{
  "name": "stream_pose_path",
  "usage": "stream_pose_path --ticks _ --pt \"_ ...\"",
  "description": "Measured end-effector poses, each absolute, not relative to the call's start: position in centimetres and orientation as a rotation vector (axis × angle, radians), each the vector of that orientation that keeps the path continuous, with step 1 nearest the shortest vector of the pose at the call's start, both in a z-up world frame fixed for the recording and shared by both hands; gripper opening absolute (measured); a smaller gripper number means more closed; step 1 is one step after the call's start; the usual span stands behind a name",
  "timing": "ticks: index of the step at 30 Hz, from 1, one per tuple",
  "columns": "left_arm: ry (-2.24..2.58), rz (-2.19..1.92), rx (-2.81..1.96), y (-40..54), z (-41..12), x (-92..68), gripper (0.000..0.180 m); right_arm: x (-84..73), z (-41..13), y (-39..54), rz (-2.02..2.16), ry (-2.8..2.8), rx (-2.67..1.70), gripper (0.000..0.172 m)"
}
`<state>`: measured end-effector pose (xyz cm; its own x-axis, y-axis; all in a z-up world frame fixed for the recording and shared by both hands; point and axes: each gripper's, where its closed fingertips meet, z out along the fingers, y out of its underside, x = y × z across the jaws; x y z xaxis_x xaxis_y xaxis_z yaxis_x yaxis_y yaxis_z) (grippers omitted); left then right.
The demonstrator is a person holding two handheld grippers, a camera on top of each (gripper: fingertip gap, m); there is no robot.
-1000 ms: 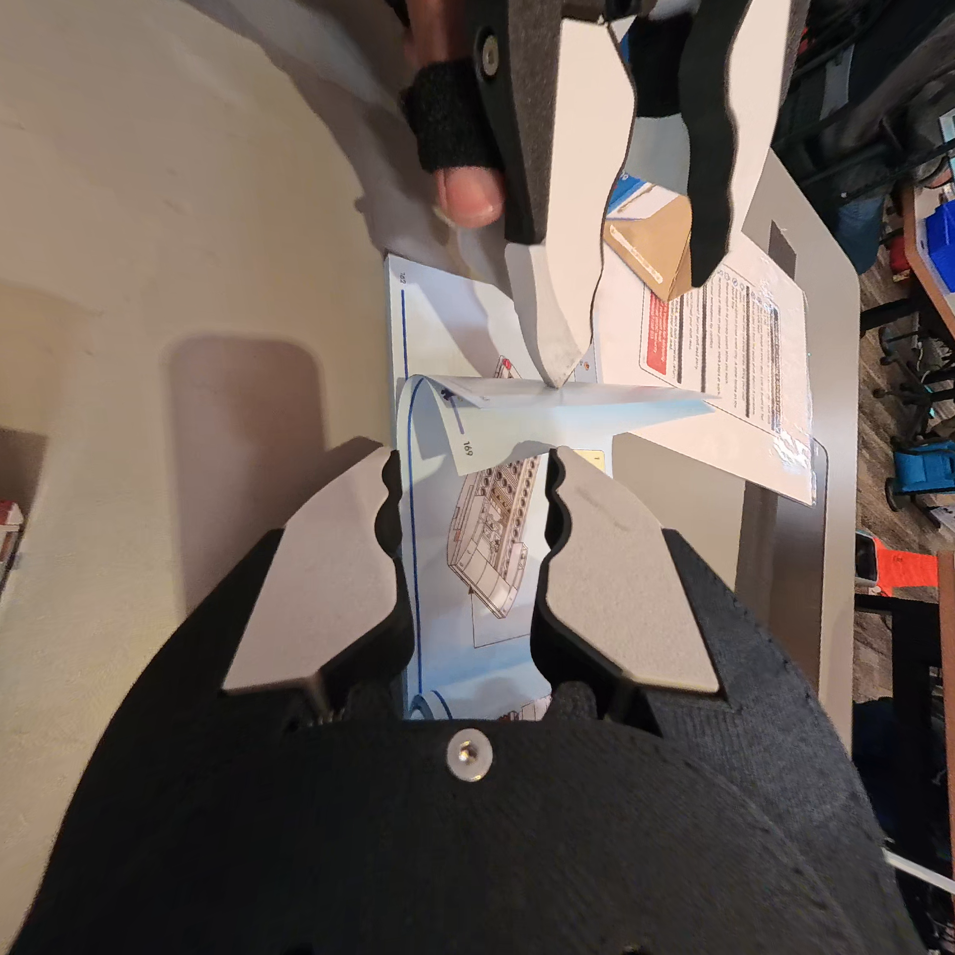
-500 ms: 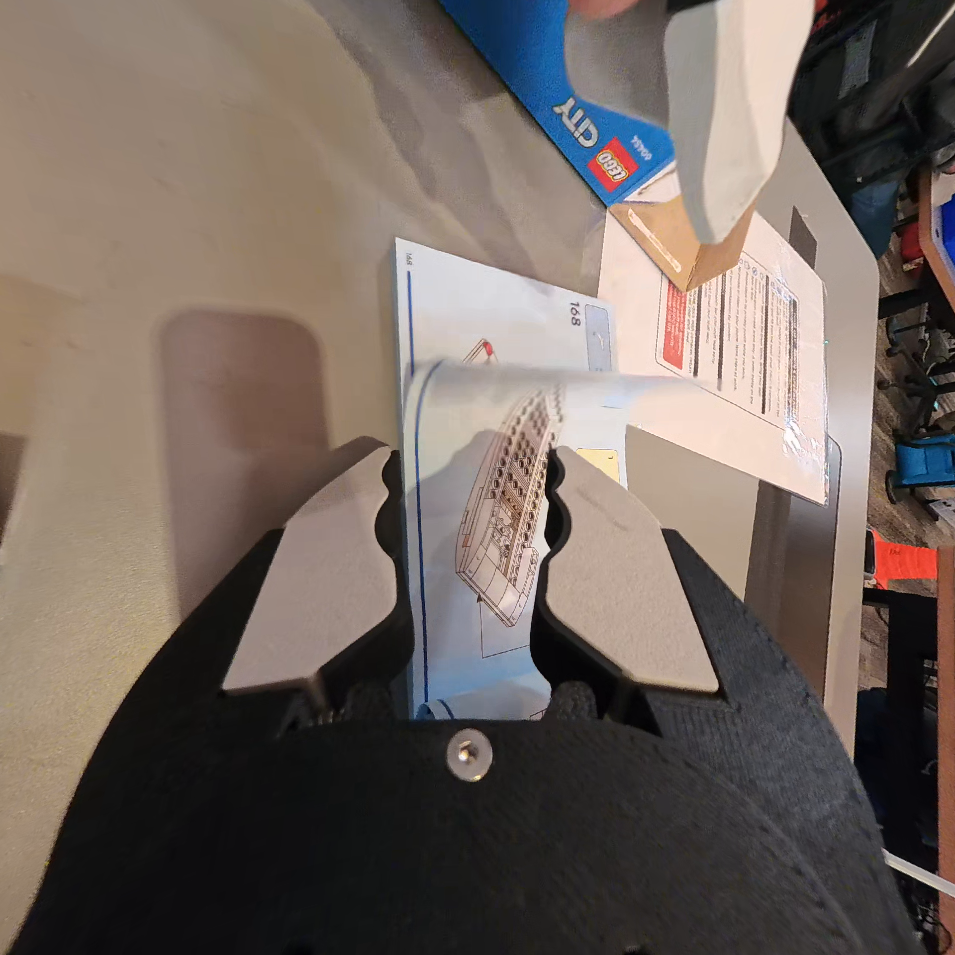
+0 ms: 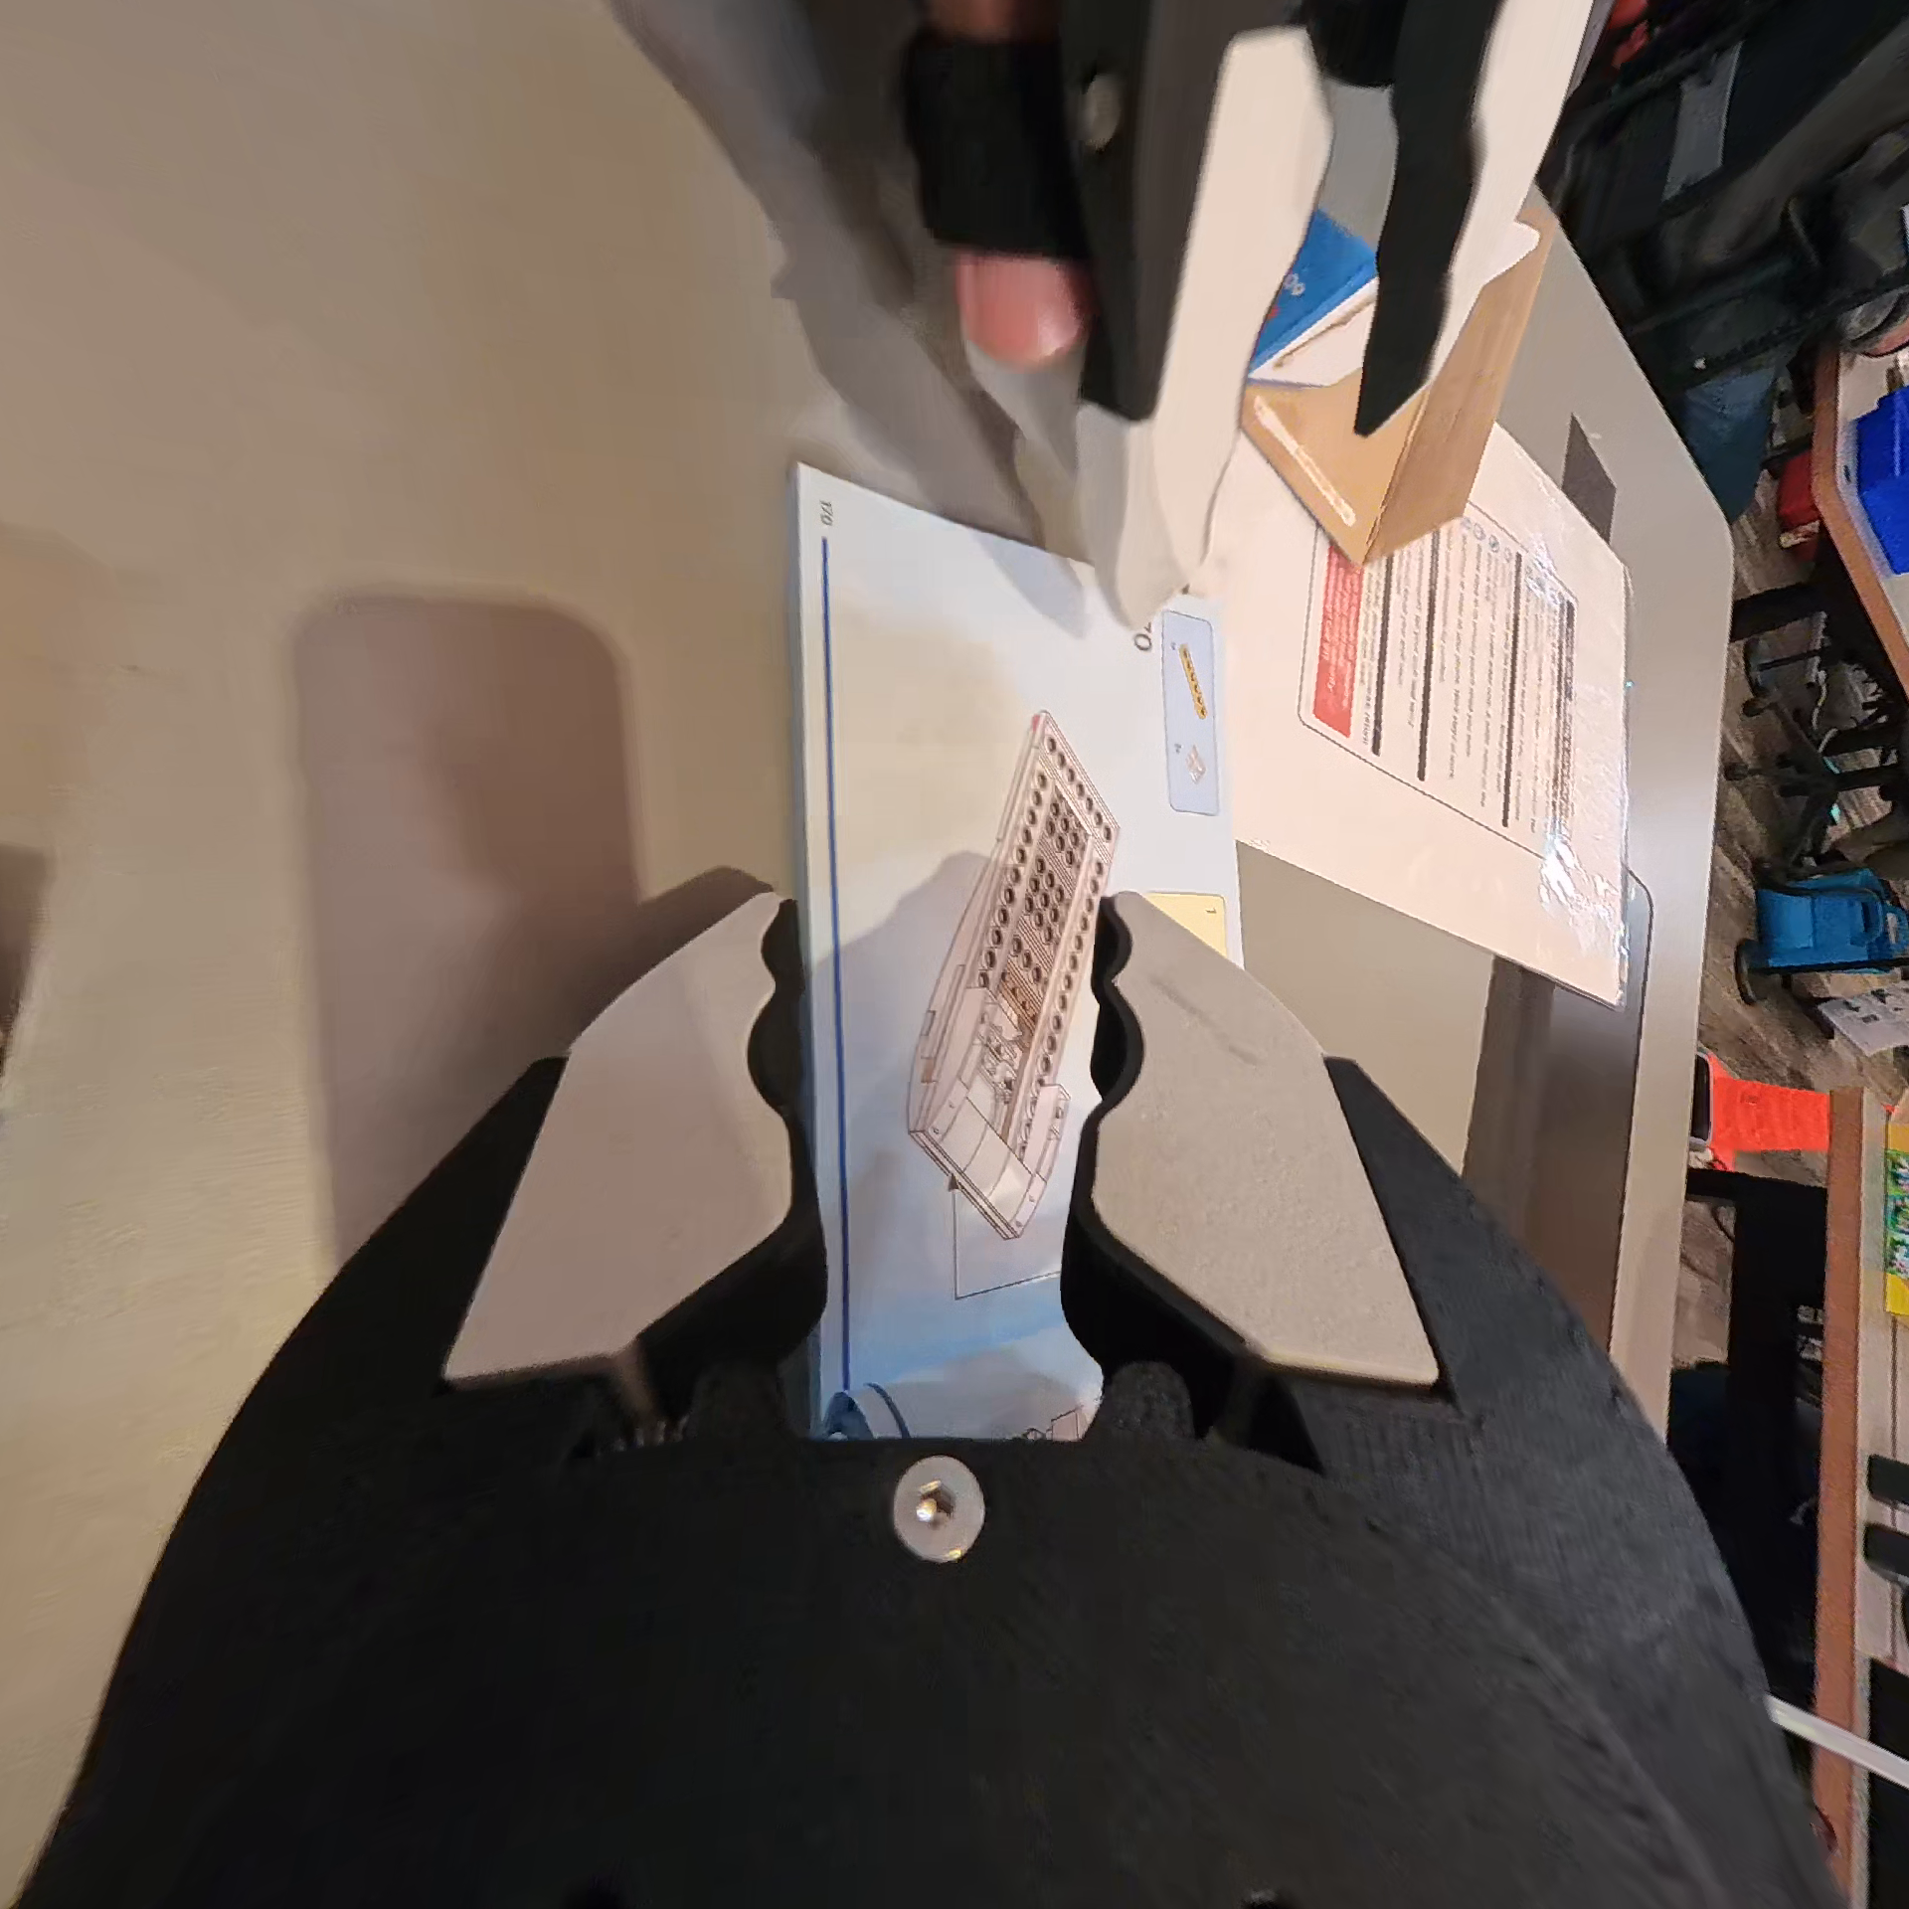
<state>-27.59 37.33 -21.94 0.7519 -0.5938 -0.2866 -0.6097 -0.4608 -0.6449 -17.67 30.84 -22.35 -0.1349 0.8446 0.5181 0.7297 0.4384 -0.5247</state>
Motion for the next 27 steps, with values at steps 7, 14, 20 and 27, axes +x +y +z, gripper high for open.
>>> stream_pose_path --ticks 7,14,20,27 --pt "0.882 -0.381 -2.373 34.4 -24.0 -25.4 0.077 -17.3 -22.2 30.9 0.194 -1.906 -1.353 0.054" --pt "0.925 -0.484 -2.407 33.3 -24.7 -24.1 0.082 -17.0 -22.3 30.8 0.188 -1.92 -1.359 0.055" --pt "0.921 -0.496 -2.384 33.3 -24.2 -24.0 0.083 -17.0 -22.3 31.0 0.172 -1.918 -1.356 0.054" --pt "0.926 -0.522 -2.326 33.3 -22.9 -23.5 0.083 -17.1 -22.6 31.0 0.147 -1.922 -1.35 0.054"
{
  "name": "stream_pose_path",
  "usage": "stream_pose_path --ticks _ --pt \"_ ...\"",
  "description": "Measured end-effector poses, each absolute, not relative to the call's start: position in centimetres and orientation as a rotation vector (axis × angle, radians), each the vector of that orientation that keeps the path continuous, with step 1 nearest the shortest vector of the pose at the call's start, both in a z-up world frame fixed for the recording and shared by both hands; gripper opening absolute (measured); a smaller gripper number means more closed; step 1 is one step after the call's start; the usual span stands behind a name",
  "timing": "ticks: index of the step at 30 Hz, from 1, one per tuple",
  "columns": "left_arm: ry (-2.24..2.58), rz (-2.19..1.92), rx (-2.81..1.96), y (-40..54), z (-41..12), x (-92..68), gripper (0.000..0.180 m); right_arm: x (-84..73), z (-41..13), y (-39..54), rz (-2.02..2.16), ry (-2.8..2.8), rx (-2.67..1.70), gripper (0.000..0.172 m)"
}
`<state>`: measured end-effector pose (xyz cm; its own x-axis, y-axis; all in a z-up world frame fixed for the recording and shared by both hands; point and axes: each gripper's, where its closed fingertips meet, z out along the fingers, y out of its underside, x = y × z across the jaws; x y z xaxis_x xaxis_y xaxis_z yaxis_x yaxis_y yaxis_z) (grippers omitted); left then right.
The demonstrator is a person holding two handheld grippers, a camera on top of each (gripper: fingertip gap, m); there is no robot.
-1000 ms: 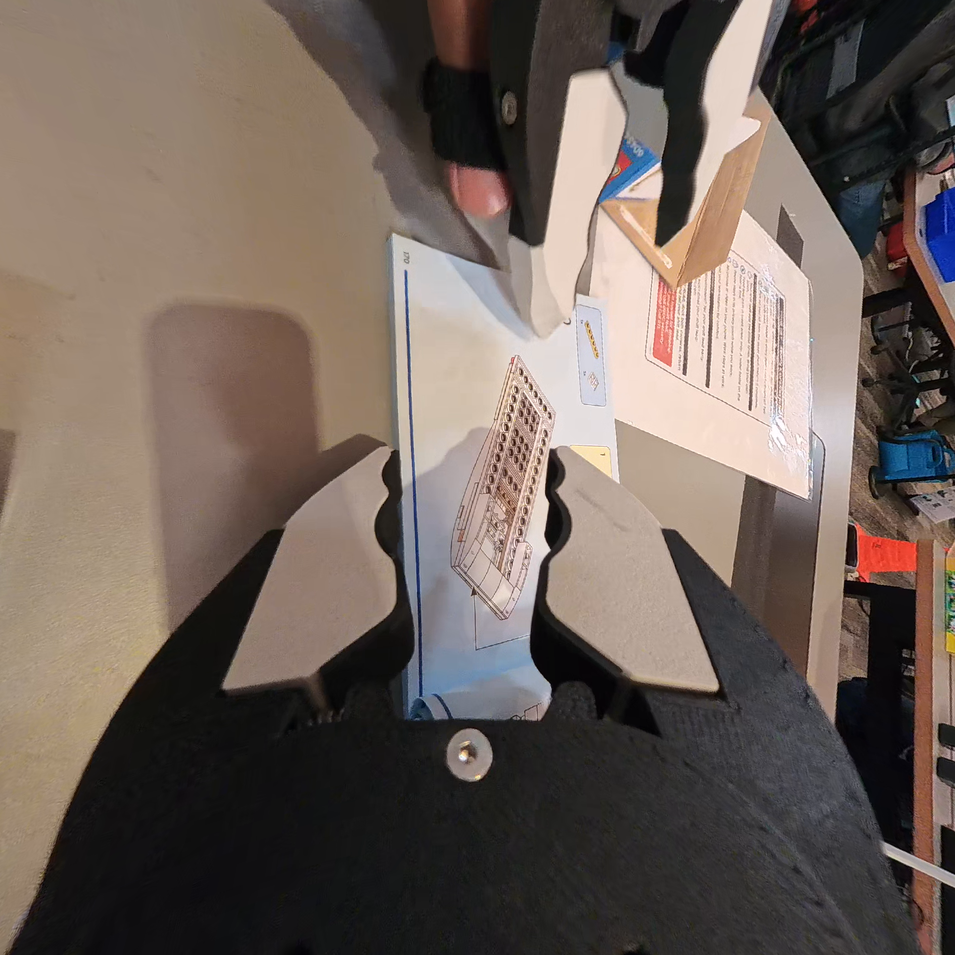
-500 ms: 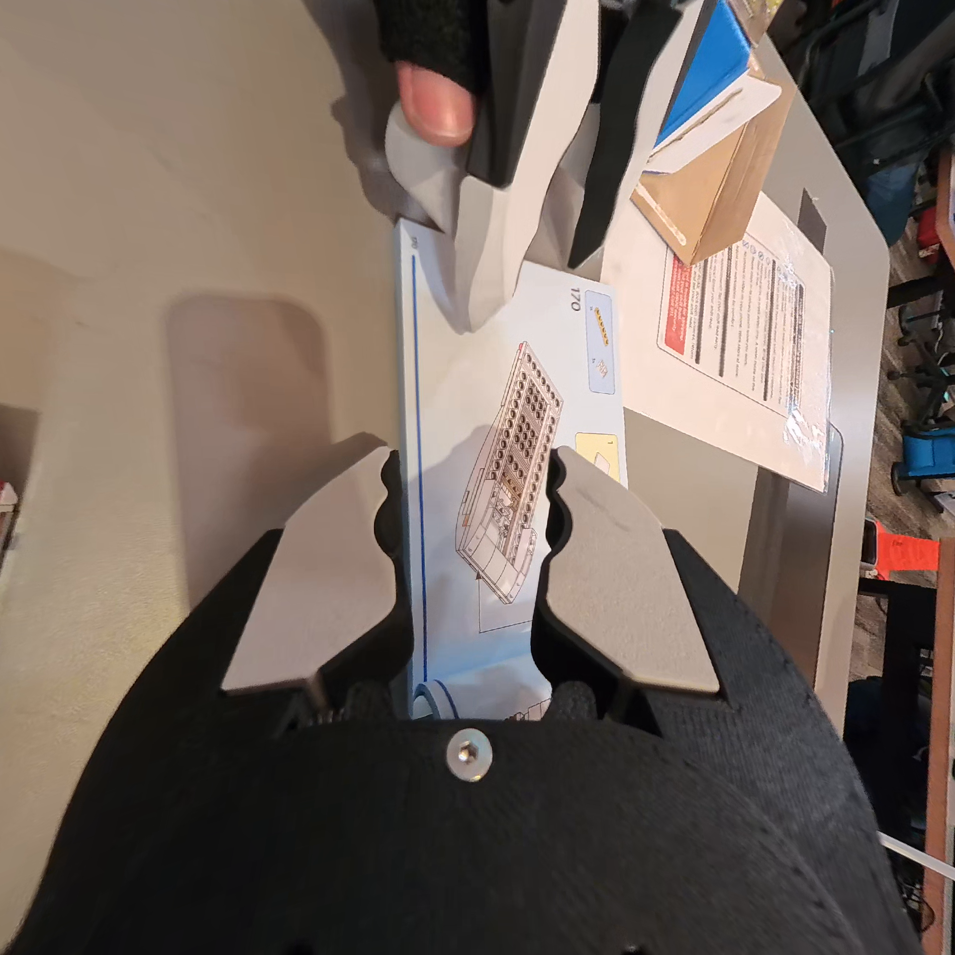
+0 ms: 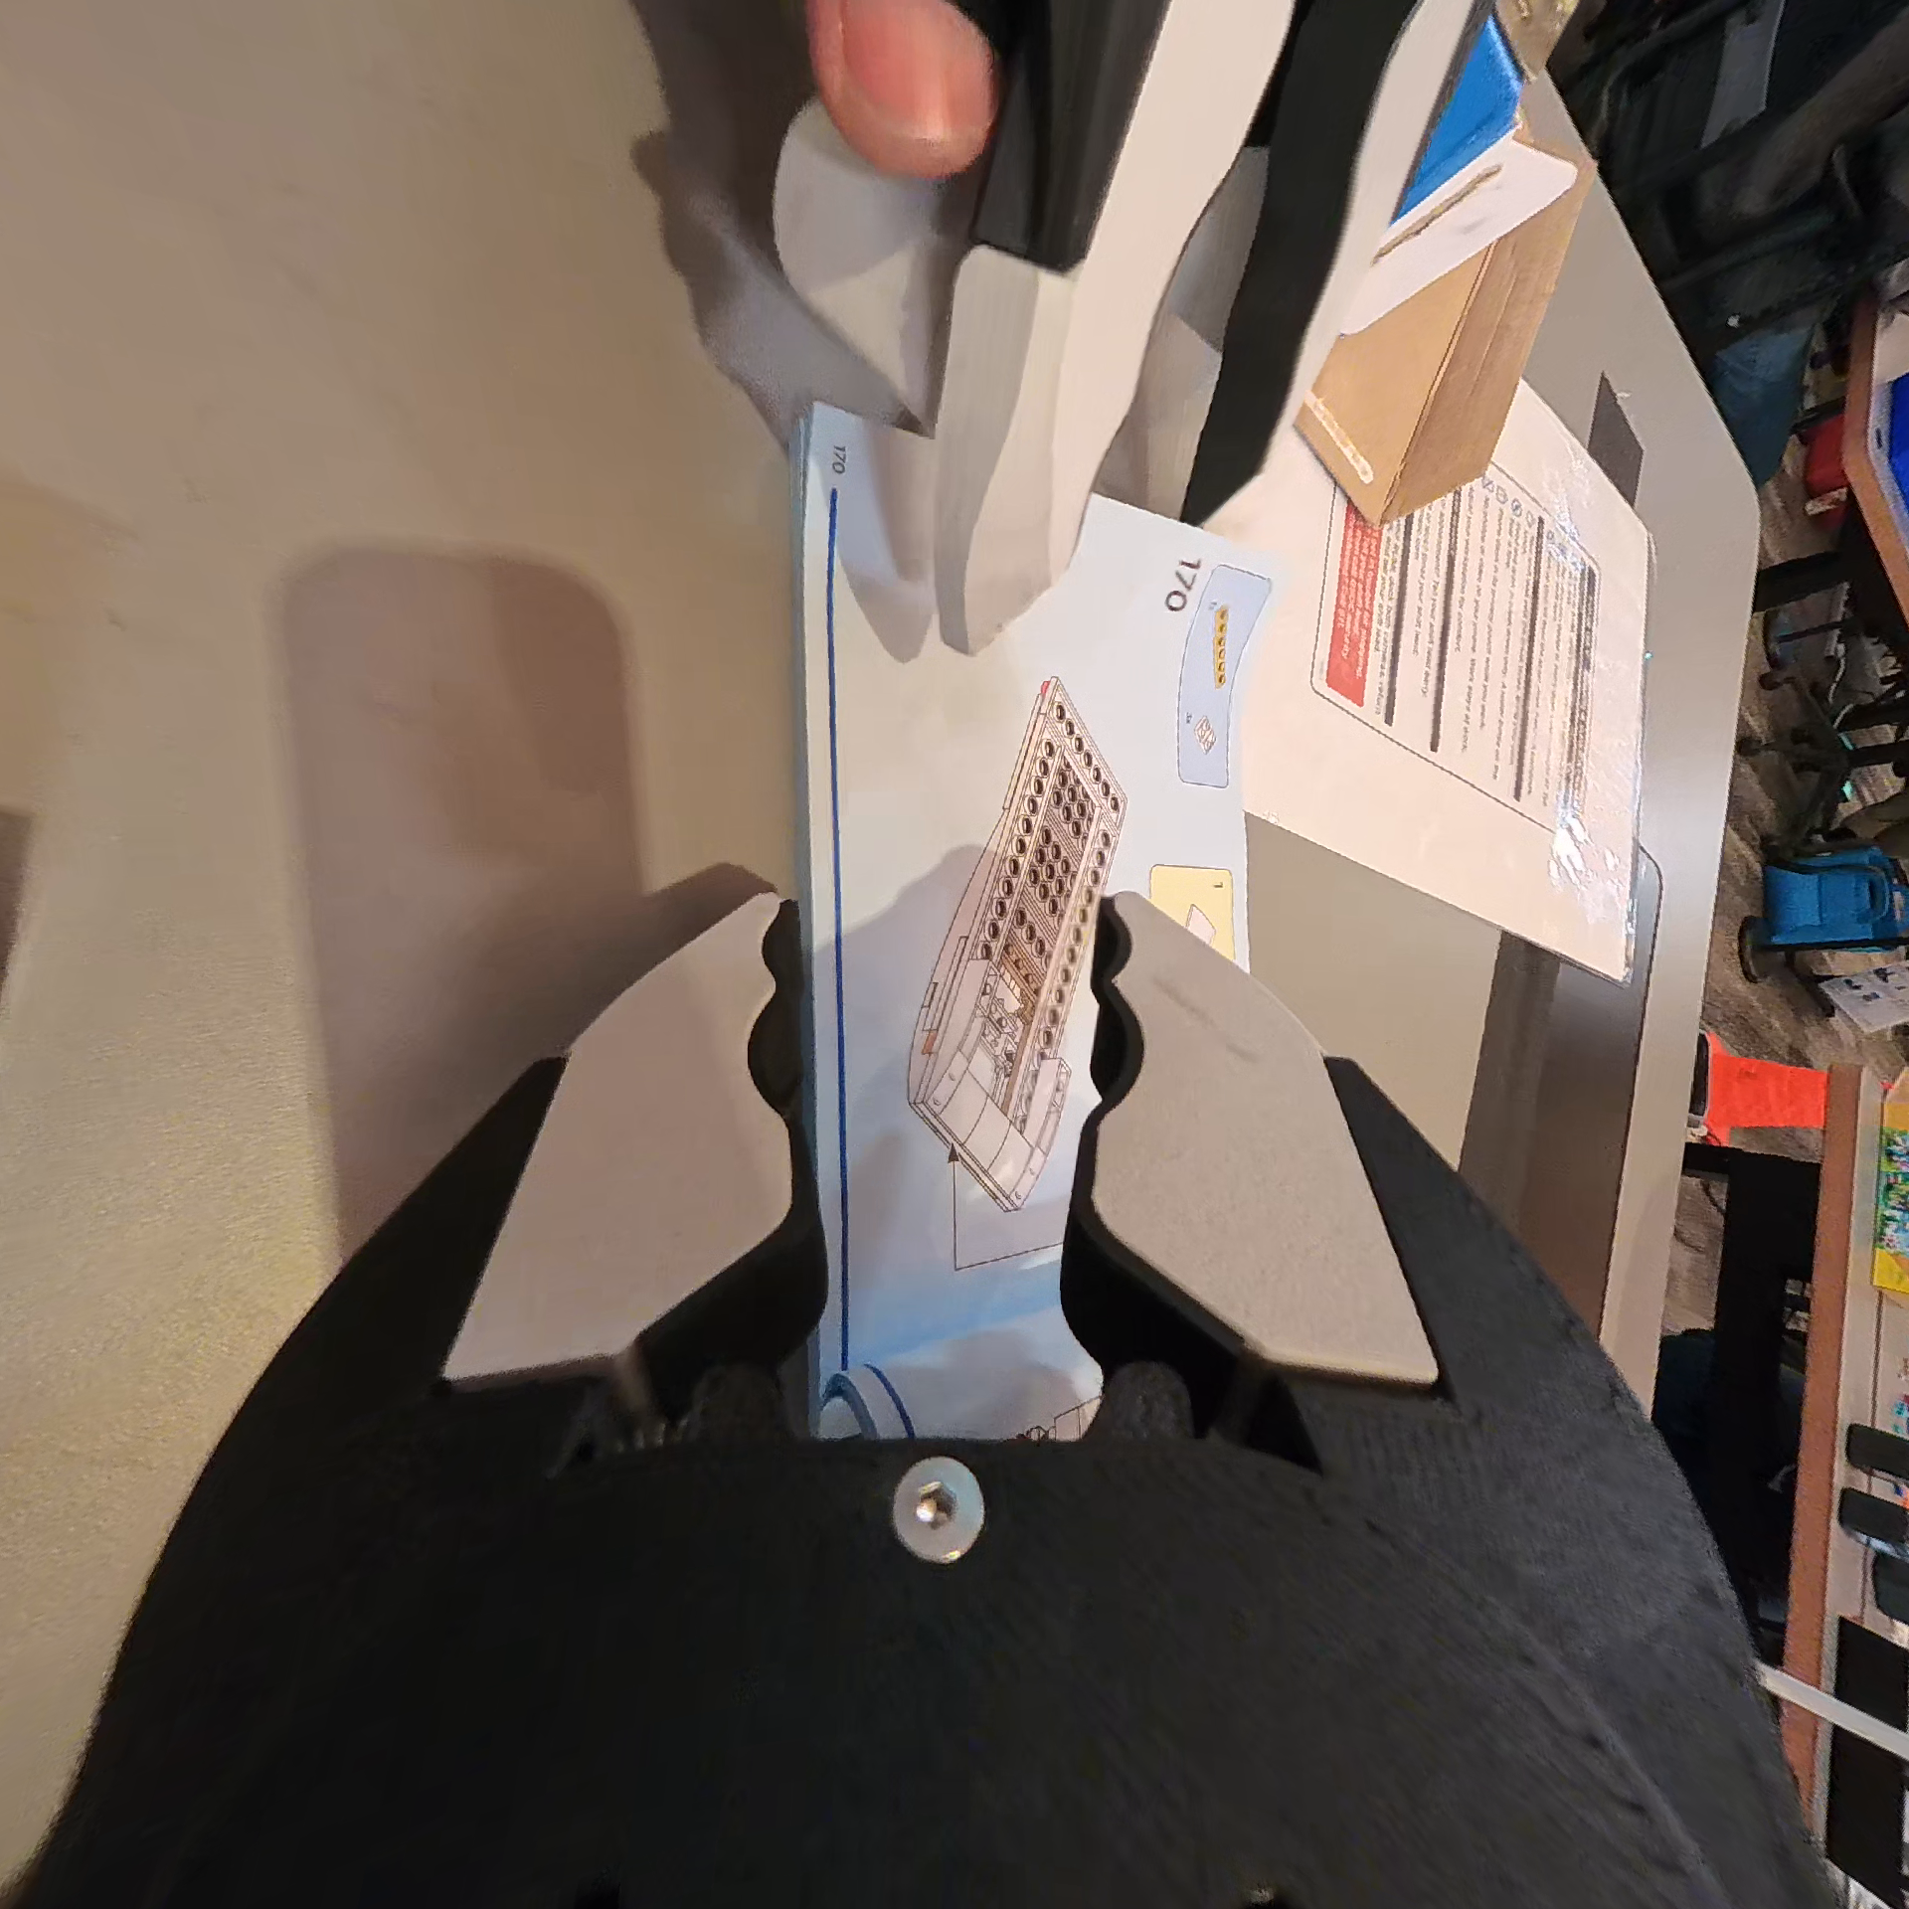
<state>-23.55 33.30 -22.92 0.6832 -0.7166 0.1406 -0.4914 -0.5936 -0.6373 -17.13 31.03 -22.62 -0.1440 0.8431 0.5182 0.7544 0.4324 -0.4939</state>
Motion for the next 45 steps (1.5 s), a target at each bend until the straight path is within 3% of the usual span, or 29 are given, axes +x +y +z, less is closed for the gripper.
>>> stream_pose_path --ticks 17,26,31,45 --pt "0.613 -1.017 -2.19 34.0 -19.3 -21.5 0.075 -17.9 -22.2 30.4 0.158 -1.915 -1.296 0.054" --pt "0.442 -1.274 -2.123 34.3 -17.9 -20.2 0.074 -20.4 -19.9 28.2 0.151 -1.892 -0.99 0.054" --pt "0.388 -1.291 -2.123 34.7 -18.0 -20.4 0.073 -21.1 -21.7 28.5 -0.041 -1.988 -0.904 0.057" --pt "0.36 -1.353 -2.093 34.6 -17.6 -19.7 0.073 -22.3 -22.6 28.7 -0.069 -1.997 -0.884 0.061"
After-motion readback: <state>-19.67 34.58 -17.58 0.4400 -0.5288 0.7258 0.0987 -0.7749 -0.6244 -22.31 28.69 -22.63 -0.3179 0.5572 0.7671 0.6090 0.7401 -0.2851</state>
